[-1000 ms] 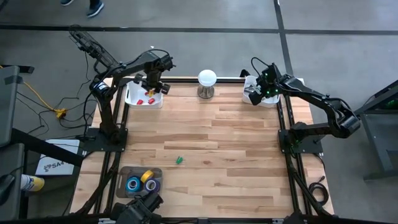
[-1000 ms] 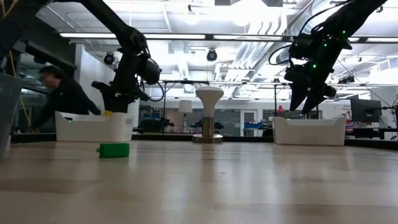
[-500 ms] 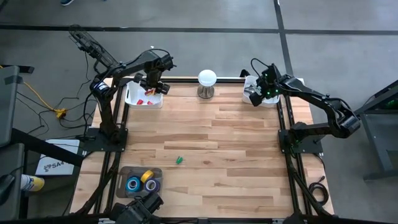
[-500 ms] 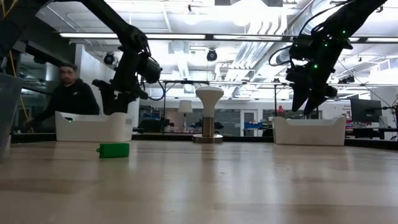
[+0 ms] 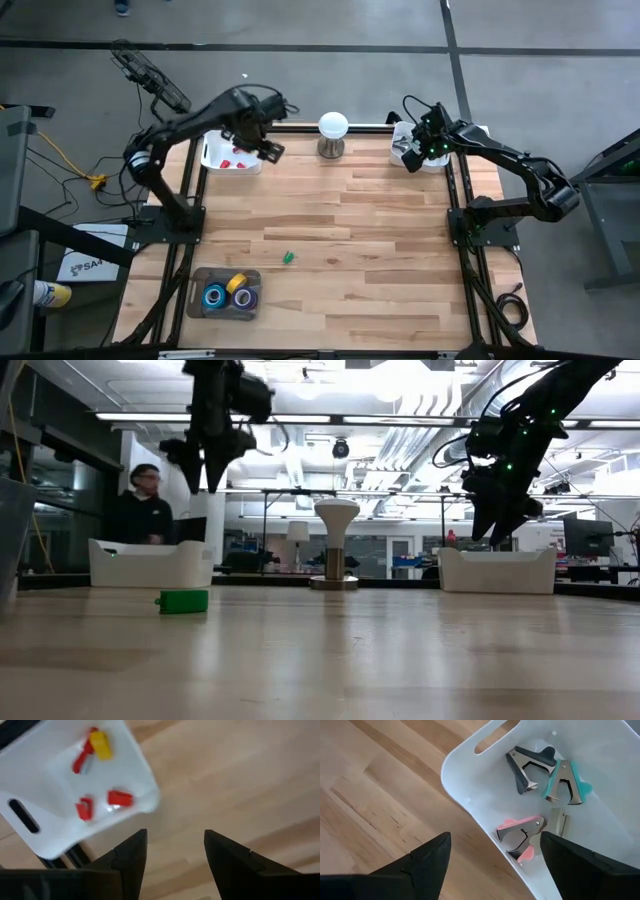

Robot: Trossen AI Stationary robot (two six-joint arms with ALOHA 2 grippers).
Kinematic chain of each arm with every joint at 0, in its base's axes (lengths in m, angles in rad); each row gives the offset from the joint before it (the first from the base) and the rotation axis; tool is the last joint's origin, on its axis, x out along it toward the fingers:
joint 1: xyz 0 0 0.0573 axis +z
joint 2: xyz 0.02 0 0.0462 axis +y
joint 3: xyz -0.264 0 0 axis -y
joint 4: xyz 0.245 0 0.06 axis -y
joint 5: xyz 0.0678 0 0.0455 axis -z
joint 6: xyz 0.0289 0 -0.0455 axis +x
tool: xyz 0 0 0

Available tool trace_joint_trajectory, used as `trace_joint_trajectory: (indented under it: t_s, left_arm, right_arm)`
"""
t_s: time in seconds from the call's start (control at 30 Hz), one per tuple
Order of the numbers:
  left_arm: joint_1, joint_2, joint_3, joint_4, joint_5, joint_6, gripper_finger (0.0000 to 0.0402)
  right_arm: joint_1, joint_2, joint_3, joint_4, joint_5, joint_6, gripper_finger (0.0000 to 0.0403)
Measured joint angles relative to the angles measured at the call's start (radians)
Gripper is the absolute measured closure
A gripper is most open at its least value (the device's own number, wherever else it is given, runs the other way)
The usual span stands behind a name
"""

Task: Pick and place Stapler, Stapler remover, tape
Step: Put the green stapler into the left white bin

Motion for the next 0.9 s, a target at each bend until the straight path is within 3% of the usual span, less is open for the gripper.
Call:
trace_joint_trajectory:
  t_s: [0.4, 0.63, 0.9]
  left_arm:
    - [-0.421, -0.008, -0.068, 0.026, 0.008, -0.362, 0.0211]
    - [-0.637, -0.008, -0.154, 0.197, 0.016, -0.596, 0.0211]
    - [-0.771, 0.101, -0.199, 0.362, 0.064, -0.652, 0.0199]
  right_arm:
    - [0.0, -0.074, 0.0, -0.007, -0.049, -0.034, 0.0104]
    - [0.0, -0.142, 0.0, -0.014, -0.06, -0.048, 0.0104]
    - [0.0, -0.186, 0.0, -0.047, -0.067, -0.066, 0.0104]
